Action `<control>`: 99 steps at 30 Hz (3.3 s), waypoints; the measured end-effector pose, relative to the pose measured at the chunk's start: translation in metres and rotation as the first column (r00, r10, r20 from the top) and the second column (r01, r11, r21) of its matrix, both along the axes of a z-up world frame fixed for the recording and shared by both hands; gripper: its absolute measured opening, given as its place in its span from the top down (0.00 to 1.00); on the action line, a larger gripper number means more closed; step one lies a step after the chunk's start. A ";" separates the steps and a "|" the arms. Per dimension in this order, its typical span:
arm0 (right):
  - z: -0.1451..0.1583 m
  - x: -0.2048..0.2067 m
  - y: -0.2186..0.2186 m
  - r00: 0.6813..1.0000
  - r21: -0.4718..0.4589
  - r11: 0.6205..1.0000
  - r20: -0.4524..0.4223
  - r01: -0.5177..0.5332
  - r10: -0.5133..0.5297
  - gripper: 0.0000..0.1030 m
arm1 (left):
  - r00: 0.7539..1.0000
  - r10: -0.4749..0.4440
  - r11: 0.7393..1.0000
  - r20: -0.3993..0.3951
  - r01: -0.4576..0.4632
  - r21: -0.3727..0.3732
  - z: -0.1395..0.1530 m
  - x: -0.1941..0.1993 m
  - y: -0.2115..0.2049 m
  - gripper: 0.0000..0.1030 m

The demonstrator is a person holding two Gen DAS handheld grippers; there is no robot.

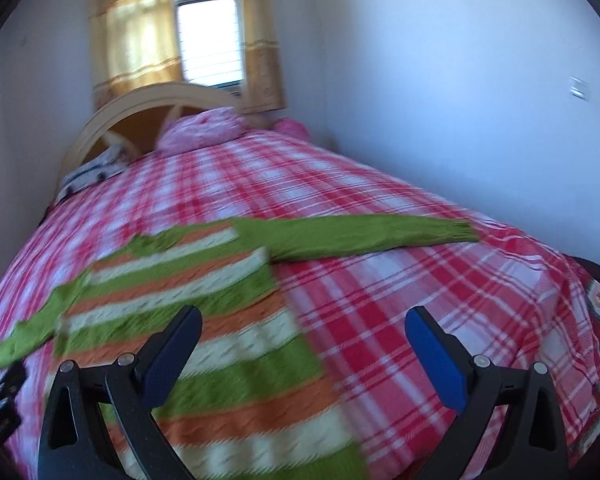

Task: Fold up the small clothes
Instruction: 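Move the right tool to the sweater's sleeve cuff and close on it, then lift the sleeve with the right tool and fold it across the sweater body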

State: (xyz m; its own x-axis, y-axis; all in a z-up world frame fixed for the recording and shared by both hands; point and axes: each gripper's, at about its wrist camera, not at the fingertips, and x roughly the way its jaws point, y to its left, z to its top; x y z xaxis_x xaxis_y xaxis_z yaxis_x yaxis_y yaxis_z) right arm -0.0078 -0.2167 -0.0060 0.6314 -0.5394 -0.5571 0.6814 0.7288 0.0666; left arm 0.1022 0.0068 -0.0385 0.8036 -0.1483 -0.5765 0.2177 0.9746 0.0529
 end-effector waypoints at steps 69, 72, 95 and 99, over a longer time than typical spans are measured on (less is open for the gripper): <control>0.018 0.207 -0.108 0.974 0.250 0.943 0.003 -0.221 0.228 0.92 | 0.962 0.048 0.978 -0.268 -0.100 -0.185 -0.099 0.129 0.020 0.00; 0.006 0.232 -0.065 0.952 0.258 0.920 0.000 -0.296 0.306 0.92 | 0.965 0.034 0.967 -0.262 -0.098 -0.235 -0.099 0.128 0.026 0.00; -0.068 0.351 0.107 0.816 0.326 0.781 -0.045 -0.533 0.576 0.92 | 0.970 0.003 0.940 -0.245 -0.086 -0.331 -0.100 0.125 0.039 0.00; -0.076 0.361 0.116 0.796 0.355 0.750 -0.030 -0.557 0.605 0.92 | 0.970 0.000 0.936 -0.243 -0.085 -0.341 -0.099 0.123 0.041 0.00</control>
